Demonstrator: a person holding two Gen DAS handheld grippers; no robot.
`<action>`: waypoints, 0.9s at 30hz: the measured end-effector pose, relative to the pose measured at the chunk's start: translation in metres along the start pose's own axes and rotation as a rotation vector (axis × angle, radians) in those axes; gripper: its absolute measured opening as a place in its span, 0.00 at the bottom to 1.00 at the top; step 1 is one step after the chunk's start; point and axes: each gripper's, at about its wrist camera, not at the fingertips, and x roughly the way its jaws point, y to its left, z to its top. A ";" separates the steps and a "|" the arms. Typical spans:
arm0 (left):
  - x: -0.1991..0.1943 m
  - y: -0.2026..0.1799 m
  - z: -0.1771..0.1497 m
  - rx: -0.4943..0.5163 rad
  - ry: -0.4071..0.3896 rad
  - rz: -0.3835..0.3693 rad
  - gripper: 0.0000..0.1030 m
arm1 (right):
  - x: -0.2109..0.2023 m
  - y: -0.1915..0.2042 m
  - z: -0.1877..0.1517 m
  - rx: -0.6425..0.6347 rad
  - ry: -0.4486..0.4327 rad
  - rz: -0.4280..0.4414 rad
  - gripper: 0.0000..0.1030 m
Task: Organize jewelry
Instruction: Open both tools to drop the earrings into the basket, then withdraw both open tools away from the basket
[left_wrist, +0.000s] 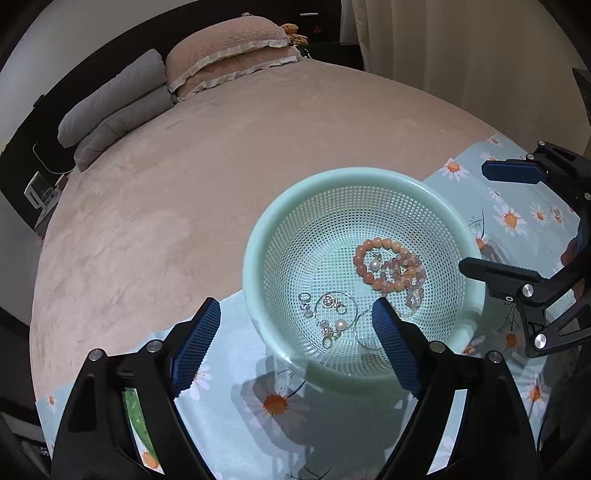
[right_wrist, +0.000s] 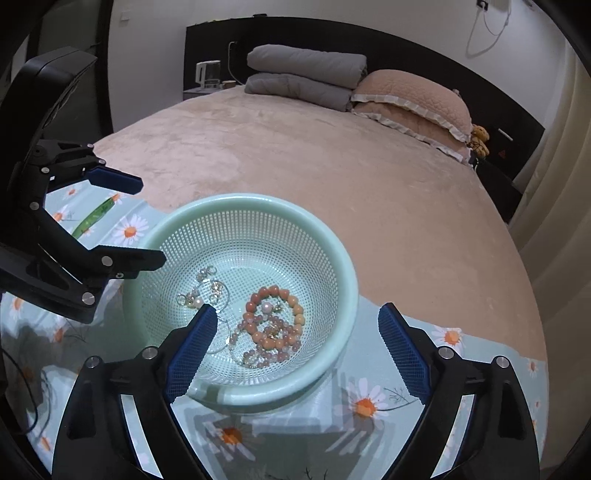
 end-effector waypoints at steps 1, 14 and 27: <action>-0.009 0.000 -0.001 -0.009 -0.006 0.008 0.87 | -0.008 0.001 0.000 0.004 -0.005 -0.009 0.83; -0.114 -0.021 -0.041 -0.062 -0.131 0.146 0.94 | -0.094 0.020 -0.021 0.079 -0.074 -0.078 0.86; -0.120 -0.044 -0.122 -0.205 -0.223 0.134 0.94 | -0.106 0.054 -0.084 0.205 -0.069 -0.117 0.92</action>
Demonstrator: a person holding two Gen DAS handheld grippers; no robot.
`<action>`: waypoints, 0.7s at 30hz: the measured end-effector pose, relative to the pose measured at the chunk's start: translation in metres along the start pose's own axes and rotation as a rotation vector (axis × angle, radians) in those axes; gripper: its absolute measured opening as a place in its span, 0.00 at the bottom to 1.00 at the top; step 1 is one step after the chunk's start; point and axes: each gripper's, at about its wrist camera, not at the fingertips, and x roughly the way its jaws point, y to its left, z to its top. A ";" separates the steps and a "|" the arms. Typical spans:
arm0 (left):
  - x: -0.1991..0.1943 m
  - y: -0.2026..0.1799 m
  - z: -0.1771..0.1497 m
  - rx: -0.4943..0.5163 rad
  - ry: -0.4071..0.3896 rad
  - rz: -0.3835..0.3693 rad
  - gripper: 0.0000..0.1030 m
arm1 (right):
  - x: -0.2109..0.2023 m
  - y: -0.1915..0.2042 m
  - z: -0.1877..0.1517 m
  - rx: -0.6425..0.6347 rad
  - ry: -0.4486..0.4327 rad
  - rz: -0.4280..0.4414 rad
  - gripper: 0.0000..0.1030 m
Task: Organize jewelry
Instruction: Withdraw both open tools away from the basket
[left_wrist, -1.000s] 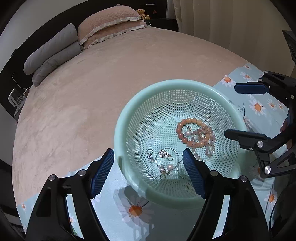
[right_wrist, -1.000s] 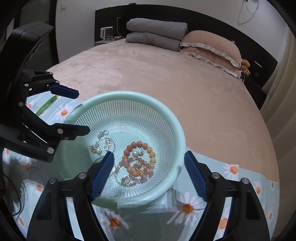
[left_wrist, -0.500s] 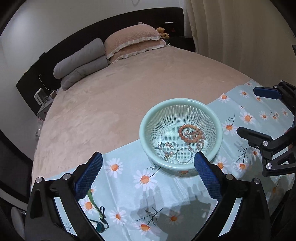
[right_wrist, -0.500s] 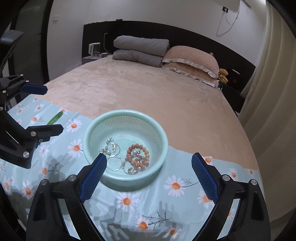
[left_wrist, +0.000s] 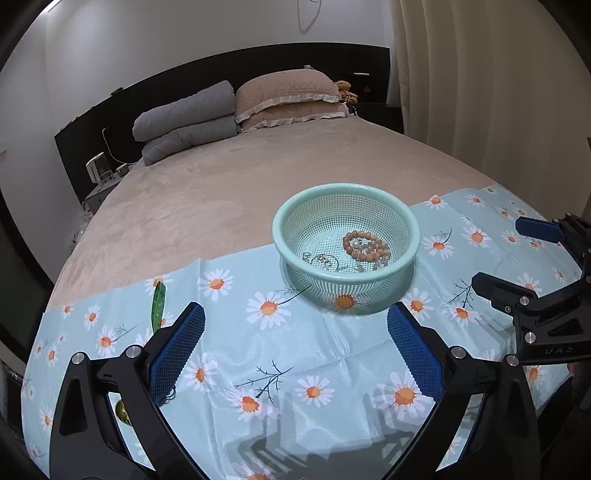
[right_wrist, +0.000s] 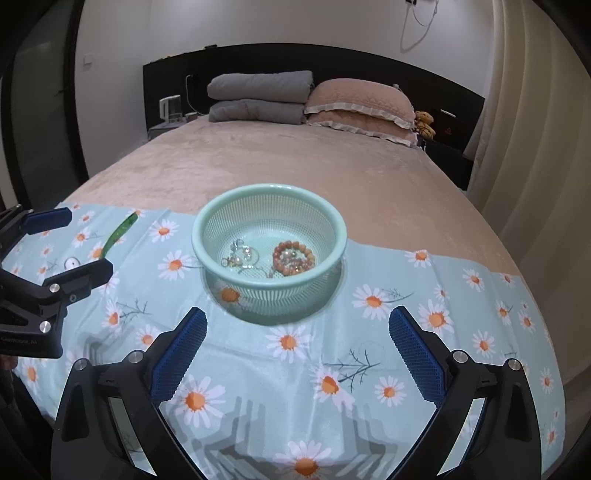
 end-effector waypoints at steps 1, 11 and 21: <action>0.001 0.001 -0.007 -0.013 0.005 0.007 0.94 | 0.001 0.000 -0.007 0.009 -0.002 -0.016 0.92; 0.013 0.012 -0.039 -0.127 -0.026 0.077 0.94 | 0.031 0.012 -0.044 0.024 0.057 -0.098 0.92; 0.029 0.000 -0.052 -0.039 0.019 0.122 0.94 | 0.026 0.011 -0.049 0.029 0.067 -0.088 0.92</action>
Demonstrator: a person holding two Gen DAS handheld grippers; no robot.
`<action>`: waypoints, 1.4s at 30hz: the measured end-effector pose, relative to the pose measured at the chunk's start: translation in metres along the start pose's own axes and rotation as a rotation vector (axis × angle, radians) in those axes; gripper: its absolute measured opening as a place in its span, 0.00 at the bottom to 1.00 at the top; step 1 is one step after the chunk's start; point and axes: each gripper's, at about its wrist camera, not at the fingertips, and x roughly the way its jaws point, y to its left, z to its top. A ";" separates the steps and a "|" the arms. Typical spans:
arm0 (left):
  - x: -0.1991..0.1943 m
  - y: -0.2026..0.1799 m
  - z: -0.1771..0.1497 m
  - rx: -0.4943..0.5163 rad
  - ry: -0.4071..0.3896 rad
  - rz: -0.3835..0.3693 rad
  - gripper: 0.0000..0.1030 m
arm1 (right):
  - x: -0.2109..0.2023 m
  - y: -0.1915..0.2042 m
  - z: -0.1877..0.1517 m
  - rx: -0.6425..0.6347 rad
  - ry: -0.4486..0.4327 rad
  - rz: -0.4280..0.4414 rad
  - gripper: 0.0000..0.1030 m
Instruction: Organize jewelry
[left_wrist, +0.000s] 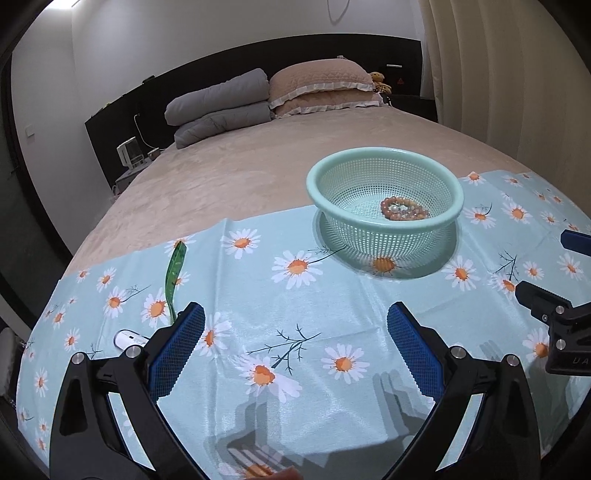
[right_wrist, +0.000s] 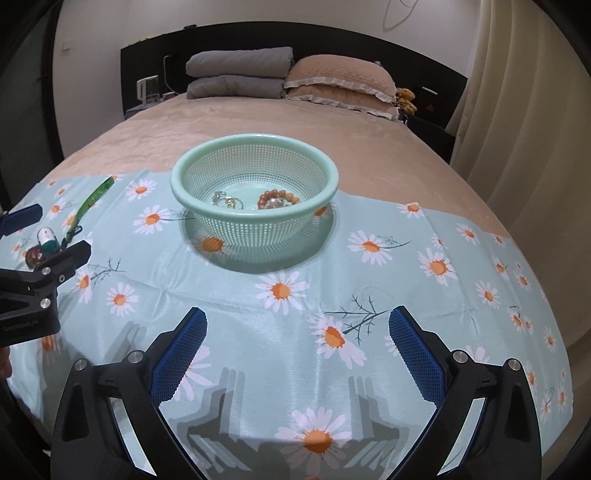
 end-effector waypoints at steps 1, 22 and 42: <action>0.000 0.001 0.000 -0.008 0.007 -0.010 0.94 | 0.000 -0.001 0.000 0.004 0.002 -0.004 0.92; -0.001 0.007 -0.002 -0.071 0.042 -0.088 0.94 | 0.000 -0.002 -0.003 -0.019 0.031 0.002 0.92; -0.006 0.001 -0.001 -0.009 0.034 -0.069 0.94 | 0.003 -0.001 -0.006 -0.026 0.049 0.011 0.92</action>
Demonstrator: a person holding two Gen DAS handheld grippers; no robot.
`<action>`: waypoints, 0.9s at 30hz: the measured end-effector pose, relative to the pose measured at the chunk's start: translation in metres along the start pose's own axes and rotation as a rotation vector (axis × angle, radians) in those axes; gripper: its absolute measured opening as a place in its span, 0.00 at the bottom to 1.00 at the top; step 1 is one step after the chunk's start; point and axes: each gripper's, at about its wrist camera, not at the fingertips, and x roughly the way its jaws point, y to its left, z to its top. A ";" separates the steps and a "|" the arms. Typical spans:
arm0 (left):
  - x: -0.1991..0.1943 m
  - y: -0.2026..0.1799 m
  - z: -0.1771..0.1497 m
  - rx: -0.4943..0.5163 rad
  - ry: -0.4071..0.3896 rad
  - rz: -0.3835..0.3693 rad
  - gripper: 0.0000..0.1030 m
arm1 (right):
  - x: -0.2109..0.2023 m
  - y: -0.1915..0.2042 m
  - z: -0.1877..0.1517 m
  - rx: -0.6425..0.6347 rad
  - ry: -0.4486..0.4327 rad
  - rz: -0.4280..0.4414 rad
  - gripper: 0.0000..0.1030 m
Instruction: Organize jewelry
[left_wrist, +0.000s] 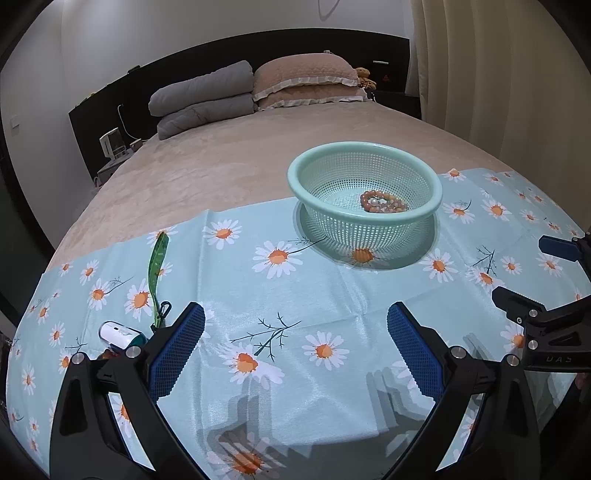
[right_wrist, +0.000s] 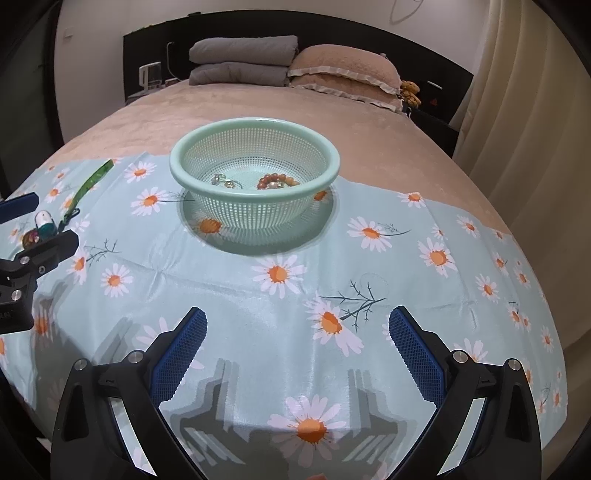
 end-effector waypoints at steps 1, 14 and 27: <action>0.001 0.001 0.000 -0.005 0.006 -0.002 0.94 | 0.000 -0.001 0.001 0.006 -0.001 0.003 0.92; 0.000 0.000 0.000 -0.008 0.015 -0.004 0.94 | -0.001 0.000 0.001 0.003 -0.006 0.014 0.92; -0.003 -0.003 0.000 -0.004 0.011 -0.022 0.94 | -0.004 0.000 0.001 0.001 -0.012 0.028 0.92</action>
